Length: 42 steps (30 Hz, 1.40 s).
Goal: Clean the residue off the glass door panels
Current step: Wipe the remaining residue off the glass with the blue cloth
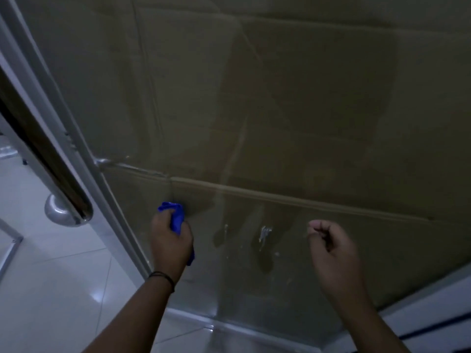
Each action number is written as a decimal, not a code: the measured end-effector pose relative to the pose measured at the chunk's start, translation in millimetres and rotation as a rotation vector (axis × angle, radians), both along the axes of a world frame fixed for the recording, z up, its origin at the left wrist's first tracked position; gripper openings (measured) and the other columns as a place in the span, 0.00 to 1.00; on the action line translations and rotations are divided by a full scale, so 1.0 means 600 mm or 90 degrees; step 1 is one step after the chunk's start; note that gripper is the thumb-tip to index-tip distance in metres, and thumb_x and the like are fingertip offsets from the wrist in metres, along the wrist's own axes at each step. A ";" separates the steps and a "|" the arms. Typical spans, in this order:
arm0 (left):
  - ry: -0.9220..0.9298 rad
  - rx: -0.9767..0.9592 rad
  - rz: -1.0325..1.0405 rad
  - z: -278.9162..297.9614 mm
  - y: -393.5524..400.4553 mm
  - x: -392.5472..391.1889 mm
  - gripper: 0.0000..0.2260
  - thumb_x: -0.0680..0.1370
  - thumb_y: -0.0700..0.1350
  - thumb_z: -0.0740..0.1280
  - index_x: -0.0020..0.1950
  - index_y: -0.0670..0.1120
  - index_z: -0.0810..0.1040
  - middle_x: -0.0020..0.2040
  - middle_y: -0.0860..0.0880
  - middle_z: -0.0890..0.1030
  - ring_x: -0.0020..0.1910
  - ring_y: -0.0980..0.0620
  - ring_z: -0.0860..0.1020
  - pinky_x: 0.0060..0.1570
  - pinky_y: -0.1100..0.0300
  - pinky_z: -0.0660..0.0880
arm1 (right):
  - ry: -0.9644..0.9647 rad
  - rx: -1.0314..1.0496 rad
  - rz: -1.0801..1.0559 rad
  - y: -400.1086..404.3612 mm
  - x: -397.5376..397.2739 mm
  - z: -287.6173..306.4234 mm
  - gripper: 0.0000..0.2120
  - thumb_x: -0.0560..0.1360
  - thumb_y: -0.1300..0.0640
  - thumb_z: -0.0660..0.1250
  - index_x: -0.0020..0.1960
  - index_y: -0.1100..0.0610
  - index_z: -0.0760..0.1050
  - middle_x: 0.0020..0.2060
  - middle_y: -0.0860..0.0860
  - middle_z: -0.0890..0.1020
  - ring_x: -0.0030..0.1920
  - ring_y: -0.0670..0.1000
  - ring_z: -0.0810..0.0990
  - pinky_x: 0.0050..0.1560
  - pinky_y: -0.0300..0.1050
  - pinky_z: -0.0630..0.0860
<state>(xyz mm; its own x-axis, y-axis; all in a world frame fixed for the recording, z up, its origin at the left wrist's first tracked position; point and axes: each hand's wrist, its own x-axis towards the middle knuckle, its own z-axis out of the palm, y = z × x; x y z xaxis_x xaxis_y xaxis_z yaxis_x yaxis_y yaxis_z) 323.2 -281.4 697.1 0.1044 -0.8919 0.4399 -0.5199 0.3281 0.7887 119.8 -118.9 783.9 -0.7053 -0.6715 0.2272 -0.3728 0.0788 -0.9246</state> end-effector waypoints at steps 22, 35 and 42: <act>0.012 -0.104 -0.072 0.031 0.067 -0.115 0.03 0.68 0.36 0.65 0.37 0.40 0.71 0.36 0.46 0.70 0.35 0.49 0.68 0.36 0.63 0.62 | -0.077 -0.078 -0.094 0.060 -0.082 0.026 0.10 0.77 0.63 0.63 0.42 0.50 0.75 0.36 0.49 0.80 0.33 0.39 0.76 0.37 0.31 0.73; -0.065 -0.058 -0.375 -0.013 0.167 -0.251 0.09 0.65 0.28 0.64 0.37 0.42 0.74 0.38 0.45 0.74 0.37 0.51 0.70 0.37 0.64 0.64 | -0.070 -0.027 -0.130 0.106 -0.091 0.031 0.08 0.77 0.59 0.63 0.42 0.47 0.75 0.37 0.46 0.81 0.34 0.39 0.78 0.36 0.38 0.73; -0.015 -0.051 -0.369 -0.021 0.198 -0.202 0.09 0.68 0.31 0.64 0.43 0.44 0.75 0.40 0.52 0.70 0.39 0.59 0.68 0.41 0.73 0.63 | -0.096 -0.047 -0.125 0.103 -0.083 0.027 0.06 0.77 0.63 0.63 0.46 0.54 0.76 0.37 0.50 0.80 0.32 0.37 0.77 0.40 0.40 0.74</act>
<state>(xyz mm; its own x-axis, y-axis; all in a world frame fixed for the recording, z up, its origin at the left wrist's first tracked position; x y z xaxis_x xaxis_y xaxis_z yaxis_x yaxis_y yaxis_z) 202.0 -162.4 684.6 -0.4014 -0.7639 0.5053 -0.2544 0.6230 0.7397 69.8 -57.3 800.3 -0.8503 -0.5033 0.1537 -0.2150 0.0658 -0.9744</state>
